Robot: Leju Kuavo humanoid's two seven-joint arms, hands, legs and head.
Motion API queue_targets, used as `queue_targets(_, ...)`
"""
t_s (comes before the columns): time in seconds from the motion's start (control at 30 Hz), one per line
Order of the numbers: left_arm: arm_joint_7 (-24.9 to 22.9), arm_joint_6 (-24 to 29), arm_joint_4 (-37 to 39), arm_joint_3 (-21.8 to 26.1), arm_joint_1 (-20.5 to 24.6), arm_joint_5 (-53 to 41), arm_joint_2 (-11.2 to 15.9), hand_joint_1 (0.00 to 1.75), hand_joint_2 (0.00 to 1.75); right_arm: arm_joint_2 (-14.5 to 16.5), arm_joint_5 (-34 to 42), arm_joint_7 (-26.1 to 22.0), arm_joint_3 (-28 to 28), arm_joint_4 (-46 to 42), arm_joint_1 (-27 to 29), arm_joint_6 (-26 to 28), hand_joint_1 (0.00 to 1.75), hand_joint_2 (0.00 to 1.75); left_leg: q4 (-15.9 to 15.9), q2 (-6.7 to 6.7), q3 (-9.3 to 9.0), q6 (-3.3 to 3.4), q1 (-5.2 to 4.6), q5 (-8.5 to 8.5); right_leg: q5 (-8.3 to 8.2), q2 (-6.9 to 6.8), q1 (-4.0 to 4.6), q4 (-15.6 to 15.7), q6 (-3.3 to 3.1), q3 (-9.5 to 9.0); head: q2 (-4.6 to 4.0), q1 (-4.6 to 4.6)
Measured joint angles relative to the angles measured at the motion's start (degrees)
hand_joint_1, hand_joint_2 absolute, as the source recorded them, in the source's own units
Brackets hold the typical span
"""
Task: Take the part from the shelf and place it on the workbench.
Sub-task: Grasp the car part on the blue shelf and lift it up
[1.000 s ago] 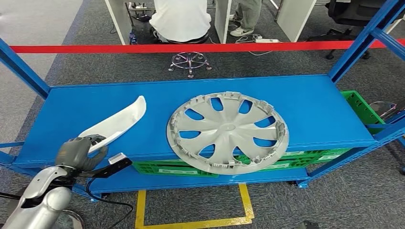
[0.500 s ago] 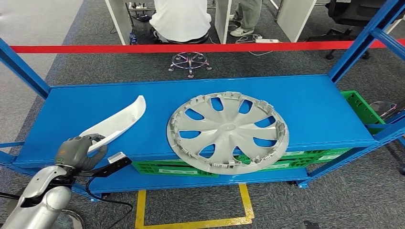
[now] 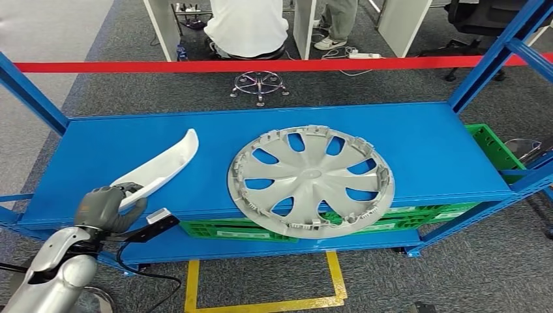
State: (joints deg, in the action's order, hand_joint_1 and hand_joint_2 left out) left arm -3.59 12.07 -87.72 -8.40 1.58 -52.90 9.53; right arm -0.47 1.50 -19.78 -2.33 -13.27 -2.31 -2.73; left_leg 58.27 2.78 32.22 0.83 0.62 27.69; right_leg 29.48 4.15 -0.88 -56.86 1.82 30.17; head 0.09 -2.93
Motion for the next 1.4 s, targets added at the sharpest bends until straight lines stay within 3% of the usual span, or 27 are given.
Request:
queue_targets(0.3, 8.2, 3.5, -5.4, -0.2, -3.6, 9.3, -0.7, 1.75, 1.75, 0.1, -0.9, -1.1, -1.5, 0.0, 0.5, 0.0, 0.0, 0.0, 0.0, 0.0, 0.01, 0.0, 0.0, 0.01, 0.01, 0.01, 0.0, 0.0, 0.0, 0.03, 0.0, 0.01)
queue_targets(0.6, 12.9, 8.7, -11.8, -0.5, -7.0, 10.8, -1.6, 1.75, 1.75, 0.3, -1.3, -1.9, -2.7, 0.0, 0.8, 0.0, 0.0, 0.0, 0.2, 0.01, 0.02, 0.16, -0.25, 0.11, -0.05, 0.01, -0.24, 0.1, 0.13, 0.01, 0.0, -0.02)
queue_targets(0.7, 13.8, 9.7, -13.2, -0.6, -7.4, 10.9, -1.7, 1.75, 1.75, 0.5, -1.3, -2.0, -2.9, 0.0, 0.9, 0.0, 0.0, 0.0, 0.4, -0.02, 0.02, 0.46, -0.45, 0.07, -0.22, 0.14, -0.48, 0.2, 0.54, 0.01, 0.0, -0.03)
queue_targets(0.77, 14.3, 10.2, -14.1, -0.7, -7.6, 10.9, -1.8, 1.75, 1.75, 0.6, -1.4, -2.1, -3.0, 0.0, 1.0, 0.1, 0.0, 0.0, -0.1, -0.4, -0.11, 1.03, -0.33, -0.42, -0.2, -0.04, -0.47, 0.2, 1.01, 0.16, 0.0, -0.03)
queue_targets(0.83, 14.6, 10.6, -14.8, -0.9, -7.9, 10.9, -2.0, 1.75, 1.75, 0.7, -1.4, -2.1, -3.0, 0.0, 1.0, 0.1, 0.0, 0.0, -1.0, -1.07, -0.23, 1.64, -0.03, -1.0, 1.82, -1.64, -0.31, -2.2, 1.26, 1.48, 0.01, 0.3)
queue_targets(0.9, 14.8, 10.8, -15.2, -1.1, -8.3, 10.9, -2.2, 1.75, 1.75, 0.7, -1.5, -2.2, -3.0, 0.0, 0.9, 0.2, 0.0, 0.0, -1.2, -1.79, -0.14, 1.86, 0.04, -1.19, 5.59, -3.25, -0.32, -8.9, 1.48, 4.49, 0.01, 0.63)
queue_targets(0.97, 14.9, 11.0, -15.2, -1.1, -8.7, 10.9, -2.3, 1.75, 1.75, 0.7, -1.5, -2.2, -3.2, 0.0, 0.9, 0.2, 0.0, 0.0, -1.2, -2.41, -0.01, 1.79, 0.03, -1.24, 7.4, -3.61, -0.45, -14.8, 1.81, 6.94, 0.0, 0.65)
queue_targets(1.0, 15.0, 11.1, -15.3, -1.1, -8.9, 10.9, -2.4, 1.75, 1.75, 0.7, -1.5, -2.2, -3.3, 0.0, 0.9, 0.2, 0.0, 0.0, -1.1, -2.61, 0.02, 1.71, 0.05, -1.28, 6.67, -3.68, -0.56, -15.0, 1.95, 6.88, 0.0, 0.66)
queue_targets(1.03, 15.2, 11.3, -15.3, -1.1, -9.1, 10.9, -2.5, 1.75, 1.75, 0.7, -1.5, -2.2, -3.4, 0.0, 1.0, 0.2, 0.0, 0.0, -1.1, -2.73, 0.03, 1.59, 0.09, -1.33, 4.97, -3.76, -0.69, -12.9, 2.04, 5.69, 0.0, 0.66)
queue_targets(1.1, 15.6, 11.6, -15.6, -1.2, -9.4, 10.9, -2.6, 1.75, 1.75, 0.7, -1.5, -2.4, -3.5, 0.0, 1.0, 0.2, 0.0, 0.0, -1.0, -2.85, 0.11, 1.11, 0.12, -1.41, 1.49, -3.96, -0.84, -5.2, 2.11, 1.38, 0.0, 0.68)
queue_targets(1.17, 15.7, 12.0, -16.1, -1.3, -9.6, 10.9, -2.7, 1.75, 1.75, 0.7, -1.5, -2.6, -3.7, 0.0, 0.9, 0.1, 0.0, 0.0, -0.7, -2.87, 0.38, 0.29, 0.03, -1.67, 0.39, -3.91, -0.71, -0.4, 1.79, -1.26, 0.01, 0.68)
queue_targets(1.23, 15.8, 12.2, -16.5, -1.3, -9.8, 10.9, -2.7, 1.75, 1.75, 0.7, -1.5, -2.7, -3.8, 0.0, 1.0, 0.0, 0.0, 0.0, -0.7, -2.82, 0.63, -0.61, -0.01, -2.2, 0.31, -3.77, -0.5, 0.0, 1.11, -1.18, 0.02, 0.68)
queue_targets(1.3, 15.9, 12.2, -16.6, -1.4, -10.1, 10.9, -2.7, 1.75, 1.75, 0.8, -1.5, -2.7, -3.8, 0.0, 1.1, 0.0, 0.0, 0.0, -0.2, -2.77, 0.99, -1.36, 0.18, -1.48, -0.26, -3.87, -0.58, 0.0, 0.02, -0.59, 0.01, 0.62)
queue_targets(1.33, 15.9, 12.2, -16.7, -1.5, -10.2, 10.9, -2.8, 1.75, 1.75, 0.8, -1.5, -2.7, -3.8, 0.0, 1.1, 0.0, 0.0, 0.0, 1.1, -2.76, 1.52, -1.61, 0.25, -0.03, -0.65, -3.92, -0.65, 0.1, -0.63, -0.2, 0.0, 0.52)
queue_targets(1.4, 16.0, 12.3, -16.8, -1.5, -10.3, 10.9, -2.8, 1.75, 1.75, 0.8, -1.5, -2.7, -3.8, 0.0, 1.0, 0.0, 0.0, 0.0, 6.9, -2.76, 3.48, -1.87, 0.31, 4.75, -1.41, -4.04, -0.59, 0.2, -1.49, 0.78, 0.0, 0.3)
